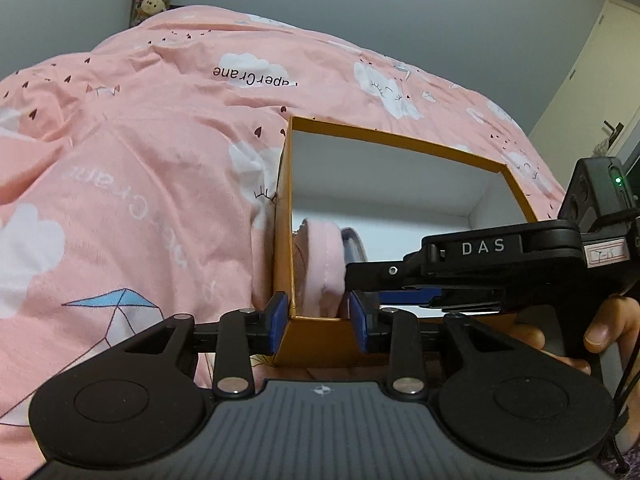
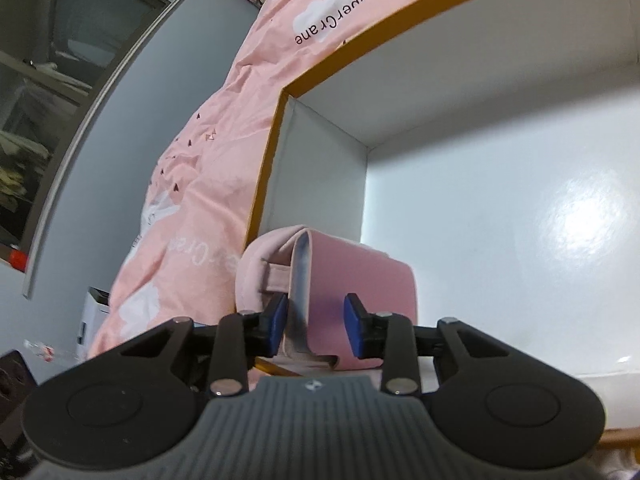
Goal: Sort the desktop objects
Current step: 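Lower both items into the box and open both tools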
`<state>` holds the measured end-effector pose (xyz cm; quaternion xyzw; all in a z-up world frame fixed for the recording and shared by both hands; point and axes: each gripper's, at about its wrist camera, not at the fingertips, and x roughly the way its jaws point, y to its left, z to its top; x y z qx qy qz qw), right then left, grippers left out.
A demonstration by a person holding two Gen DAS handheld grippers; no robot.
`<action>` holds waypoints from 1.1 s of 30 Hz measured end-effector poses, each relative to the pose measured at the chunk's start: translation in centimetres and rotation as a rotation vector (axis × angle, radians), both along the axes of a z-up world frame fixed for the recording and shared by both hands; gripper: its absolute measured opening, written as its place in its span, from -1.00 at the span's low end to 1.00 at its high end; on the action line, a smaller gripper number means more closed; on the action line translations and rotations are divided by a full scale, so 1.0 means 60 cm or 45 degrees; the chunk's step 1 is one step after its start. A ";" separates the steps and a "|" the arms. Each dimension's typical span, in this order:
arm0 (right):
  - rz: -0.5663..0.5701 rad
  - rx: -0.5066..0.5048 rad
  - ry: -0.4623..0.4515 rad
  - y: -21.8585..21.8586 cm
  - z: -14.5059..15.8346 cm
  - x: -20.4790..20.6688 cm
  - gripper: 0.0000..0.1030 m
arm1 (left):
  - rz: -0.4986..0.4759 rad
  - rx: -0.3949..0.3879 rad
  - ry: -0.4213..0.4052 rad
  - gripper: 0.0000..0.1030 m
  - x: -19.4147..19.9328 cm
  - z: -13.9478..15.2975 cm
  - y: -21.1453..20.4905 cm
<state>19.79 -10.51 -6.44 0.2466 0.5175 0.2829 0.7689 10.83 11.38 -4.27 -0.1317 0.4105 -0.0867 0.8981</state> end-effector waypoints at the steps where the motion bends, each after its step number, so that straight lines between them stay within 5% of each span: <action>1: 0.005 0.009 0.001 0.002 -0.002 0.001 -0.32 | 0.001 0.004 0.002 -0.27 0.000 -0.001 0.000; 17: 0.029 -0.063 -0.138 -0.009 0.029 -0.020 -0.28 | 0.095 0.119 -0.078 -0.25 -0.029 0.024 -0.030; 33: 0.048 -0.297 -0.702 -0.036 0.114 -0.178 0.06 | 0.097 0.164 -0.132 -0.25 -0.108 0.066 -0.069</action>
